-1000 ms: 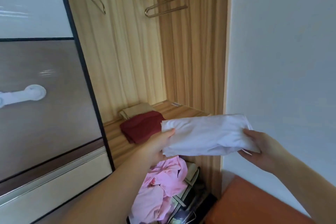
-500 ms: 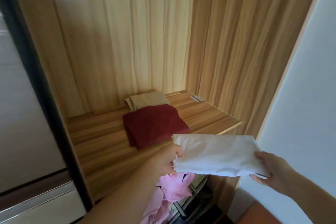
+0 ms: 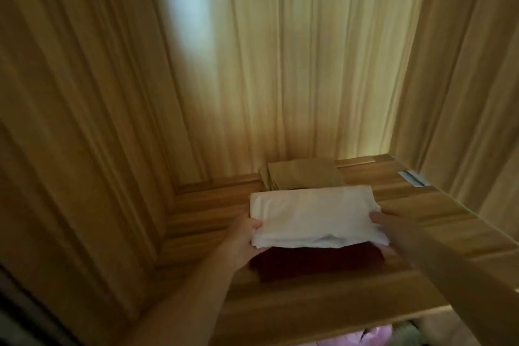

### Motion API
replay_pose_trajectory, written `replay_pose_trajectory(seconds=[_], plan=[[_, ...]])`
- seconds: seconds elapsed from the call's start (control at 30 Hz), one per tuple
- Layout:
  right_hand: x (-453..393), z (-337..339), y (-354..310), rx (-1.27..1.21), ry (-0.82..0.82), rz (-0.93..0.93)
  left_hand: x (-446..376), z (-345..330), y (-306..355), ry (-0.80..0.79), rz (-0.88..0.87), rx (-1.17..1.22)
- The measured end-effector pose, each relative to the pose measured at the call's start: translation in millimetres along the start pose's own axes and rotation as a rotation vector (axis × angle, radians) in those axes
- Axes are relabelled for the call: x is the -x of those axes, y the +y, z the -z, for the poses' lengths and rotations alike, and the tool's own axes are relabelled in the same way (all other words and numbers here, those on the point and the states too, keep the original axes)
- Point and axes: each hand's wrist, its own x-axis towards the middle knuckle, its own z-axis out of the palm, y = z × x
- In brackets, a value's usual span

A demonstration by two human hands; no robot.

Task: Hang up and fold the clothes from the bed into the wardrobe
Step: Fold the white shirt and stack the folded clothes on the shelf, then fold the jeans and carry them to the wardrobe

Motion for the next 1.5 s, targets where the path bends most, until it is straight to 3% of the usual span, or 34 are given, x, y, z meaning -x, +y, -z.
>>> replay_pose_trajectory(seconds=[0.13, 0.33, 0.73, 0.87, 1.0, 1.17, 1.27, 1.37, 1.5], plan=[[-57.8, -12.4, -7.9, 0.023, -0.007, 0.036, -40.0, -9.6, 8.8, 0.056, -0.050, 0.023], [-107.6, -31.8, 33.7, 0.173, 0.054, -0.105, -82.4, -1.9, -26.3, 0.094, -0.073, -0.237], [-131.6, -33.9, 38.6, 0.332, -0.050, -0.107, -107.4, -2.9, -33.0, 0.325, -0.172, -0.417], [-120.5, -33.3, 31.0, 0.352, -0.044, -0.069, -95.1, -8.3, -29.7, 0.390, -0.290, -0.467], [-97.3, -25.5, 17.7, 0.487, 0.036, 0.096, -73.5, -2.8, -20.9, 0.407, -0.491, -0.878], [-41.0, -6.4, 1.7, 0.857, 0.019, 0.368, -23.0, -15.4, -4.8, 0.261, -0.713, -1.481], [2.3, 4.4, -10.2, 0.991, -0.013, 0.472, 11.5, -26.9, -3.2, 0.170, -0.755, -1.552], [56.2, 19.9, -21.2, 1.092, 0.090, 0.535, 50.3, -33.4, -7.9, 0.113, -0.829, -1.555], [140.4, 32.5, -20.1, 1.156, 0.149, 0.539, 119.6, -18.1, -24.3, 0.151, -0.992, -1.635]])
